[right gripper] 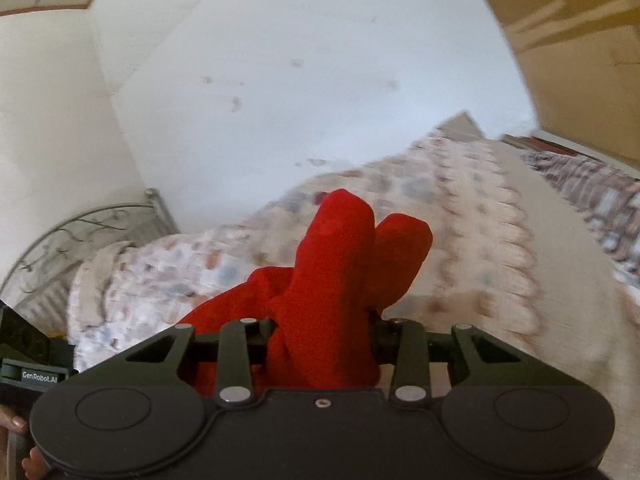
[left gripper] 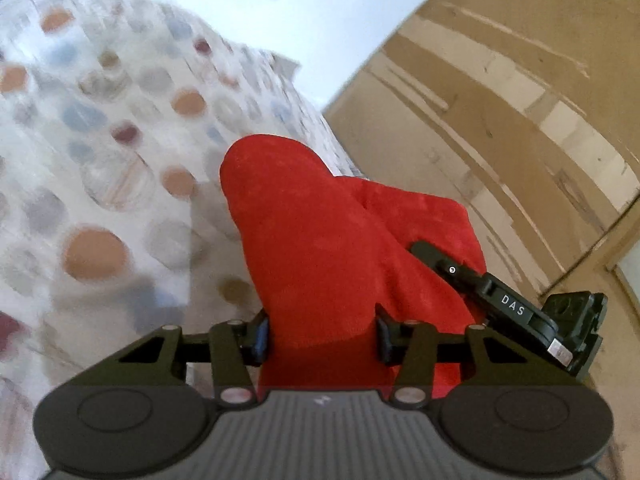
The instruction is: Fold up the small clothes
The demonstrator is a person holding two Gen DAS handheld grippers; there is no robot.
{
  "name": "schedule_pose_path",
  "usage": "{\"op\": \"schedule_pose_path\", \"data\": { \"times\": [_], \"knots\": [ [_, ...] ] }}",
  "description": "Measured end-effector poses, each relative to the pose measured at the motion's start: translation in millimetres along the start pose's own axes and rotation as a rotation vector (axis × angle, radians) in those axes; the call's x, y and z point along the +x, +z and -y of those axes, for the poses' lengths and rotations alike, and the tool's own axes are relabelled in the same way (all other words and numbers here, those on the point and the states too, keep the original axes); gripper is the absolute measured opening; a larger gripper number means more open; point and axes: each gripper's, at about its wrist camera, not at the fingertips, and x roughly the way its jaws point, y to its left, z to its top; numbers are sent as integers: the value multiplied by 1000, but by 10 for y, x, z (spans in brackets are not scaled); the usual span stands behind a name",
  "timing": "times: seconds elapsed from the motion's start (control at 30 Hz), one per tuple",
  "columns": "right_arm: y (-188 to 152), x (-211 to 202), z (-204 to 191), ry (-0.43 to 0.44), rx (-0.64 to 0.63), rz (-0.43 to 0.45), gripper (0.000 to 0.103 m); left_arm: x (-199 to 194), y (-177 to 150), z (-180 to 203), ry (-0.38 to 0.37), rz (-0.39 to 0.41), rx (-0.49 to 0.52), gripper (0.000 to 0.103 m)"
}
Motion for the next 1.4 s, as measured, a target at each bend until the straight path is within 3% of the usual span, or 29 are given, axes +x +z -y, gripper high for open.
{"op": "schedule_pose_path", "data": {
  "times": [0.2, 0.33, 0.53, 0.9, 1.0, 1.03, 1.07, 1.2, 1.27, 1.4],
  "knots": [
    [17, 813, -493, 121, 2, -33, 39, -523, 239, -348, 165, 89, 21, 53],
    [-64, 1361, -738, 157, -9, -87, 39, -698, 286, -654, 255, 123, 11, 53],
    [-388, 1941, -792, 99, -49, -229, 39, -599, 65, -1230, 319, 45, -87, 54],
    [-563, 1870, -606, 20, -101, -237, 55, -546, -115, -1370, 354, 73, -81, 65],
    [-528, 1799, -607, -7, -114, -217, 61, -602, -139, -1275, 391, 78, -59, 72],
    [-511, 1755, -612, -8, -114, -210, 61, -621, -140, -1244, 406, 81, -51, 78],
    [-490, 1712, -616, -9, -115, -203, 65, -645, -144, -1214, 425, 84, -46, 84],
    [-408, 1428, -670, -21, -109, -148, 86, -781, -182, -1055, 484, 99, -36, 92],
    [-376, 1234, -725, -27, -112, -115, 90, -880, -216, -952, 512, 126, -36, 99],
    [-331, 739, -937, -26, -166, -42, 102, -1104, -313, -654, 555, 185, -1, 102]
  ]
}}
